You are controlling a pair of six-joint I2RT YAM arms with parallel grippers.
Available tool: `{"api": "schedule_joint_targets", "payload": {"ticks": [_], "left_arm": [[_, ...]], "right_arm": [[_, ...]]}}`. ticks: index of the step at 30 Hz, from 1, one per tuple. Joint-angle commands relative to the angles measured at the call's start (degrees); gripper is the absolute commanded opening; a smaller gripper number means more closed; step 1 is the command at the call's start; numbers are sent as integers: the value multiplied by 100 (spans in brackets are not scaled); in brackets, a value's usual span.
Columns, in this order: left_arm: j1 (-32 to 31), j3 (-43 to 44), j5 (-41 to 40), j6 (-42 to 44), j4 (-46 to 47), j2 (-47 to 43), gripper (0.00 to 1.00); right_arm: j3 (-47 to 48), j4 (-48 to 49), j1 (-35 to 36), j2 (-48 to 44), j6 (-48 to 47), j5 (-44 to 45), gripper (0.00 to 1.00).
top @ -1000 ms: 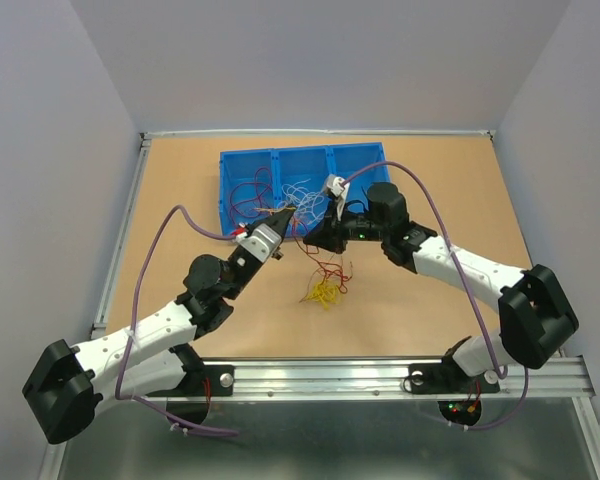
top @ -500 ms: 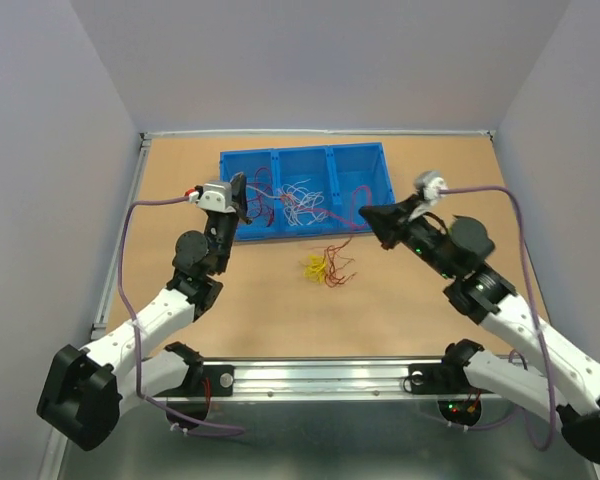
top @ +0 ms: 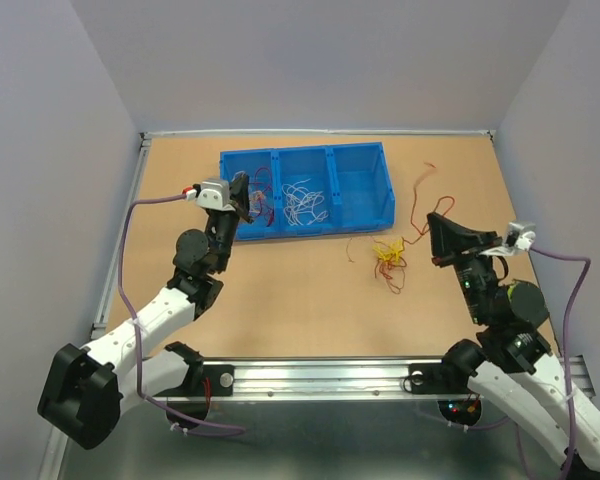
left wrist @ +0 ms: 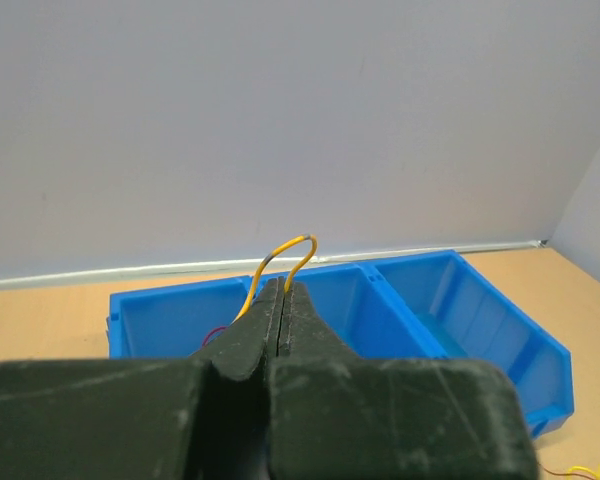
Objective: Untangle the cables
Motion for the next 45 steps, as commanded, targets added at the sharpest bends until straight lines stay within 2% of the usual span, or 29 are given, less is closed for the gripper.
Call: {"api": "schedule_joint_targets", "payload": {"ticks": [1, 5, 9, 12, 14, 15, 17, 18, 19, 20, 21, 22, 25, 28, 29, 34, 40, 45], "left_arm": [[33, 344, -225, -42, 202, 51, 0], [121, 415, -279, -77, 114, 148, 0], [112, 195, 309, -112, 455, -89, 0], [112, 37, 617, -104, 605, -247, 0], [112, -16, 741, -86, 667, -292, 0], [121, -42, 846, -77, 702, -327, 0], [112, -51, 1004, -77, 755, -310, 0], [112, -60, 1066, -86, 755, -292, 0], [112, -51, 1119, -77, 755, -283, 0], [103, -43, 1189, -69, 755, -266, 0], [103, -43, 1251, -68, 755, -239, 0], [103, -34, 1321, -60, 747, -239, 0], [103, -34, 1681, -42, 747, -230, 0], [103, -25, 2225, -60, 755, -222, 0], [103, 1, 2662, -60, 755, -213, 0], [-2, 116, 3816, -60, 676, -11, 0], [-169, 221, 3941, 177, 483, 95, 0], [-204, 256, 3931, 221, 404, 130, 0]], "right_arm": [[-252, 399, 16, -756, 231, 795, 1], [-761, 786, 16, -1645, 170, 1025, 1], [-657, 681, 25, -1542, 12, 192, 1], [-324, 550, 16, -903, -15, -845, 0], [-43, 462, 16, -515, -23, -1802, 1], [37, 435, 25, -95, -32, -2563, 0], [308, 435, 16, 564, -85, -3322, 1], [388, 426, 25, 568, -85, -3692, 5], [476, 426, 25, 977, -146, -4435, 12], [538, 426, 16, 1190, -190, -4747, 35], [660, 435, 34, 1375, -225, -4994, 48], [696, 435, 25, 1620, -269, -5196, 66], [705, 444, 25, 1772, -410, -4919, 81], [705, 470, 25, 1930, -594, -4636, 84], [731, 496, 25, 2105, -638, -4627, 84], [846, 822, 25, 2791, -823, -4996, 86], [1513, -107, 42, 3660, -885, -4988, 88], [1637, -365, 95, 3750, -858, -4082, 87]]}}
